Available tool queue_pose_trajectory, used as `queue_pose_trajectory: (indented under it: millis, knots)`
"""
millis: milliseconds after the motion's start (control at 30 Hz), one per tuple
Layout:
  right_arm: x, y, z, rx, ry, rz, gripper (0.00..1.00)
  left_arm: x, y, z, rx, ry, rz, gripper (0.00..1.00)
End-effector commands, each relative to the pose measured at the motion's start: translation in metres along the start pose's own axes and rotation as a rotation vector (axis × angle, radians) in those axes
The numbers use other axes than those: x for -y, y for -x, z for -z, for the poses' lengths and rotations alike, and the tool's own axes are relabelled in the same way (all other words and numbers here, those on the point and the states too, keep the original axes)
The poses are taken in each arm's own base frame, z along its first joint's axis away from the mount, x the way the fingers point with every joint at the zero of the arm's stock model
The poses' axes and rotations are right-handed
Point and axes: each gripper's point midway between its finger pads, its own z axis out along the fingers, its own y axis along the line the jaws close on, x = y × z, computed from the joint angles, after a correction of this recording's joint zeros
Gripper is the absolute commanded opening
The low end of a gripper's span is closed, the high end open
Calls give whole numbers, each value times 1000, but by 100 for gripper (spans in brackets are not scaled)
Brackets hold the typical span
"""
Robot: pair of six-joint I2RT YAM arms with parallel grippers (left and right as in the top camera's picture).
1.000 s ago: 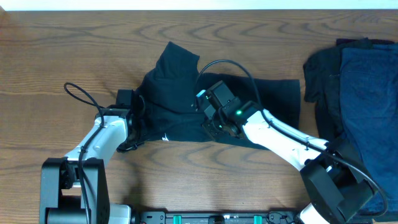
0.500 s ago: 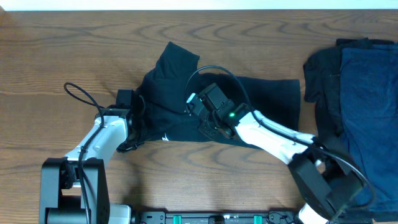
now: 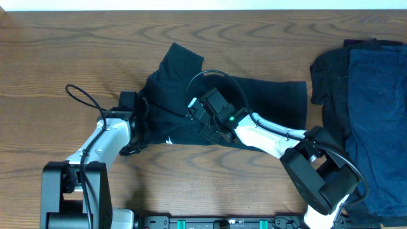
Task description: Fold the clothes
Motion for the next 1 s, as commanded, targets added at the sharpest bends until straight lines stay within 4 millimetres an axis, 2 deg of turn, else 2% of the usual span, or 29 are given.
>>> queue_pose_trajectory:
  millis: [0,200,500,667,767,867,967]
  knots:
    - [8,-1,-6,-1,-16,-37,1,0,6,2,18,12,5,8]
    - [21,-3,-16,5,-51,-89,1,0,6,2,18,12,4,7]
    - [40,20,-12,113,-88,-171,1,0,6,2,18,12,5,8]
    - [42,23,-10,128,-93,-179,11,0,6,2,18,11,4,8]
    - [49,33,4,166,-100,-259,19,0,6,2,19,11,5,8]
    - [69,47,31,242,-120,-396,21,1,7,2,24,8,5,8]
    - [90,51,55,286,-142,-455,22,2,9,2,32,4,5,8]
